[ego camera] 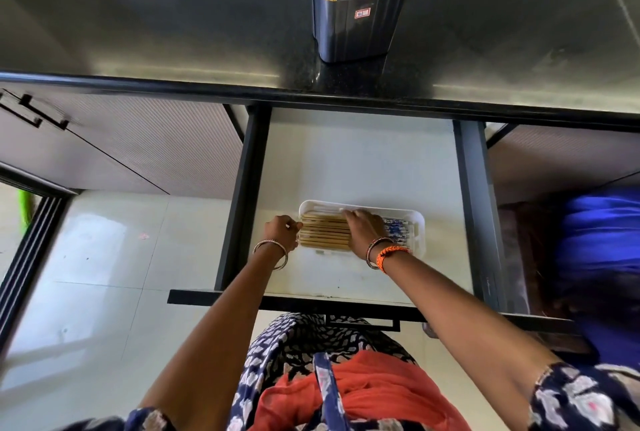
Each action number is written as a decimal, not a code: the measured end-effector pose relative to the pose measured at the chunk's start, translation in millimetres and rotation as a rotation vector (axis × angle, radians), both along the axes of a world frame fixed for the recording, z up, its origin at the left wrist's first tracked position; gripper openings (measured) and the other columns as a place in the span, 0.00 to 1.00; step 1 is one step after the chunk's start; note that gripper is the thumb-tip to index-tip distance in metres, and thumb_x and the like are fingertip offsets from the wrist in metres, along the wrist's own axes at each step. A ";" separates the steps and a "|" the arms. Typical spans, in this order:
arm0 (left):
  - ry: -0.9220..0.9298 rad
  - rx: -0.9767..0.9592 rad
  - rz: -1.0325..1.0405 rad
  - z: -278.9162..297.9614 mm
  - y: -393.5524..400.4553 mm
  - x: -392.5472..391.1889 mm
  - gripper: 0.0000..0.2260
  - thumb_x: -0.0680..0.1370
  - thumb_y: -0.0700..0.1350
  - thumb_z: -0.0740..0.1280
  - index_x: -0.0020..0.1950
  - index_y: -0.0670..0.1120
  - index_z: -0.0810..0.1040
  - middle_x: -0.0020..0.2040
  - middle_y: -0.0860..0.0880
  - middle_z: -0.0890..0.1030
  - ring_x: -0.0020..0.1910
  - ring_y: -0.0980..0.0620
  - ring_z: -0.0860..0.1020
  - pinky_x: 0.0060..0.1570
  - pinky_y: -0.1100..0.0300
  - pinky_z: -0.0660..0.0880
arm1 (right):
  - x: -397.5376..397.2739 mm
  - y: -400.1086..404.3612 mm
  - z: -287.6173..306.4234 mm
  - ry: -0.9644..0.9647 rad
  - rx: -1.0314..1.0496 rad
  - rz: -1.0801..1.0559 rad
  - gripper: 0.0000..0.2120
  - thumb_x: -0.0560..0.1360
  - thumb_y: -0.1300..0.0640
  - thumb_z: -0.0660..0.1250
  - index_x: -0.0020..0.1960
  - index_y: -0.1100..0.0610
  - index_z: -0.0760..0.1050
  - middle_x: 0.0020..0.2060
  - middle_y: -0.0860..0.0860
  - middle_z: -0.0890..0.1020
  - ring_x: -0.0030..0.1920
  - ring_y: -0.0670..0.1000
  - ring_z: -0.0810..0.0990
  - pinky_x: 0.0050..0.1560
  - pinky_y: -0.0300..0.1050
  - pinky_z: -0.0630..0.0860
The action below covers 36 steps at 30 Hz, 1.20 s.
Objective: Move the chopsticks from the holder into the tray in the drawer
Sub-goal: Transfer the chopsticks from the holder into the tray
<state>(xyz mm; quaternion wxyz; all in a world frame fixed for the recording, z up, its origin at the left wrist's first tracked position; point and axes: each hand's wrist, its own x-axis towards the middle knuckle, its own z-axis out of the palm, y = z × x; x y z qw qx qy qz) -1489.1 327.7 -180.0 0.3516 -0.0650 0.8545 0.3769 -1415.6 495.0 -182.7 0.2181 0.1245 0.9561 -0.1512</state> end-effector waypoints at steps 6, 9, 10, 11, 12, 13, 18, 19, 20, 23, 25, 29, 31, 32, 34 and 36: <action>-0.074 0.051 0.080 1.1 0.5 -1.6 0.03 0.76 0.41 0.67 0.44 0.41 0.76 0.43 0.40 0.76 0.37 0.43 0.75 0.19 0.67 0.75 | 7.4 -5.0 4.6 -0.047 0.055 0.114 0.25 0.71 0.68 0.61 0.67 0.56 0.69 0.64 0.55 0.74 0.62 0.59 0.74 0.62 0.53 0.71; -0.090 0.067 0.096 3.1 1.8 -2.8 0.03 0.75 0.40 0.68 0.44 0.41 0.76 0.43 0.40 0.75 0.39 0.42 0.74 0.15 0.69 0.72 | 8.8 -4.8 6.9 -0.063 0.039 0.122 0.26 0.70 0.68 0.60 0.67 0.55 0.69 0.64 0.54 0.75 0.61 0.59 0.75 0.62 0.52 0.71; -0.079 0.053 0.076 4.2 1.9 -3.4 0.03 0.75 0.40 0.68 0.44 0.41 0.76 0.42 0.40 0.75 0.38 0.42 0.75 0.15 0.69 0.72 | 8.8 -4.9 10.2 -0.059 0.043 0.136 0.26 0.70 0.68 0.60 0.67 0.55 0.69 0.64 0.54 0.75 0.62 0.59 0.75 0.63 0.52 0.71; -0.060 0.040 0.055 5.5 1.8 -5.3 0.03 0.75 0.40 0.68 0.45 0.41 0.77 0.42 0.40 0.76 0.37 0.43 0.75 0.16 0.68 0.72 | 7.1 -4.4 15.3 -0.036 0.048 0.150 0.25 0.71 0.67 0.60 0.67 0.55 0.69 0.64 0.54 0.75 0.62 0.59 0.74 0.62 0.52 0.70; -0.029 0.030 0.028 7.0 1.6 -7.9 0.02 0.76 0.39 0.67 0.45 0.41 0.77 0.41 0.40 0.76 0.33 0.45 0.75 0.17 0.67 0.72 | 3.8 -3.5 23.6 0.011 0.048 0.155 0.24 0.71 0.66 0.60 0.66 0.55 0.70 0.63 0.54 0.75 0.62 0.58 0.74 0.61 0.52 0.70; 0.018 0.030 0.010 9.8 2.4 -12.8 0.02 0.76 0.37 0.65 0.44 0.41 0.77 0.41 0.40 0.77 0.30 0.47 0.75 0.21 0.66 0.72 | -1.7 -1.5 34.7 0.072 0.038 0.143 0.22 0.72 0.66 0.59 0.65 0.55 0.71 0.62 0.54 0.76 0.62 0.58 0.75 0.60 0.50 0.71; 0.291 0.182 0.025 53.1 18.9 -66.8 0.09 0.78 0.36 0.58 0.48 0.42 0.78 0.49 0.38 0.80 0.41 0.44 0.79 0.43 0.55 0.76 | -61.0 24.1 113.5 0.497 -0.051 -0.047 0.15 0.73 0.65 0.59 0.53 0.55 0.80 0.55 0.54 0.82 0.57 0.57 0.78 0.54 0.48 0.76; 0.372 0.170 -0.004 65.5 24.6 -81.0 0.09 0.78 0.38 0.59 0.53 0.41 0.78 0.52 0.38 0.81 0.46 0.42 0.79 0.47 0.54 0.76 | -78.0 31.1 128.9 0.589 -0.069 -0.085 0.14 0.72 0.65 0.59 0.51 0.56 0.80 0.52 0.54 0.82 0.54 0.57 0.79 0.51 0.48 0.77; 0.447 0.147 -0.037 77.8 30.3 -93.9 0.10 0.78 0.39 0.60 0.57 0.40 0.76 0.54 0.39 0.80 0.49 0.42 0.79 0.49 0.54 0.75 | -94.2 38.1 143.6 0.675 -0.098 -0.118 0.14 0.71 0.65 0.59 0.49 0.56 0.81 0.49 0.55 0.83 0.51 0.58 0.80 0.49 0.49 0.78; 0.629 0.039 -0.152 104.2 42.7 -133.5 0.15 0.75 0.38 0.63 0.62 0.40 0.73 0.59 0.40 0.77 0.56 0.43 0.76 0.53 0.56 0.72 | -147.0 57.2 183.5 0.857 -0.178 -0.157 0.14 0.70 0.66 0.58 0.46 0.58 0.81 0.44 0.56 0.84 0.46 0.58 0.82 0.46 0.51 0.80; 0.683 -0.050 -0.202 110.1 45.3 -153.5 0.16 0.75 0.39 0.63 0.62 0.42 0.73 0.59 0.38 0.76 0.58 0.39 0.75 0.57 0.51 0.72 | -181.7 65.6 204.8 0.917 -0.177 -0.152 0.13 0.70 0.66 0.58 0.46 0.60 0.81 0.45 0.56 0.84 0.46 0.57 0.82 0.47 0.51 0.80; 0.808 -0.255 -0.148 125.3 53.3 -185.2 0.12 0.78 0.45 0.58 0.56 0.42 0.76 0.57 0.38 0.76 0.57 0.36 0.75 0.51 0.47 0.74 | -249.0 75.3 232.8 0.916 -0.175 -0.182 0.11 0.75 0.65 0.59 0.52 0.60 0.80 0.50 0.56 0.83 0.50 0.53 0.81 0.53 0.46 0.79; 0.720 -0.361 -0.253 127.8 58.8 -198.2 0.19 0.77 0.53 0.59 0.65 0.45 0.71 0.68 0.40 0.68 0.67 0.37 0.66 0.63 0.44 0.66 | -277.4 78.2 238.4 0.902 -0.208 -0.215 0.12 0.76 0.65 0.59 0.54 0.61 0.79 0.52 0.56 0.83 0.53 0.54 0.81 0.56 0.46 0.78; 0.618 -0.401 -0.332 126.7 60.5 -202.6 0.24 0.77 0.57 0.58 0.71 0.49 0.64 0.74 0.42 0.60 0.73 0.38 0.57 0.69 0.42 0.58 | -290.4 78.7 241.0 0.888 -0.219 -0.227 0.12 0.76 0.65 0.59 0.55 0.61 0.79 0.53 0.56 0.83 0.54 0.55 0.81 0.57 0.48 0.78; 0.448 -0.402 -0.386 118.7 64.6 -207.4 0.29 0.78 0.61 0.54 0.76 0.56 0.49 0.78 0.47 0.44 0.77 0.41 0.41 0.73 0.40 0.42 | -313.2 78.4 245.4 0.806 -0.189 -0.233 0.13 0.77 0.62 0.59 0.57 0.59 0.78 0.55 0.56 0.82 0.56 0.56 0.80 0.58 0.53 0.77; 0.424 -0.351 -0.325 111.1 67.7 -208.8 0.27 0.79 0.59 0.51 0.76 0.58 0.45 0.78 0.49 0.39 0.76 0.43 0.36 0.72 0.40 0.36 | -331.7 79.0 246.1 0.674 -0.124 -0.225 0.13 0.78 0.57 0.58 0.59 0.57 0.76 0.57 0.55 0.81 0.59 0.58 0.78 0.62 0.54 0.73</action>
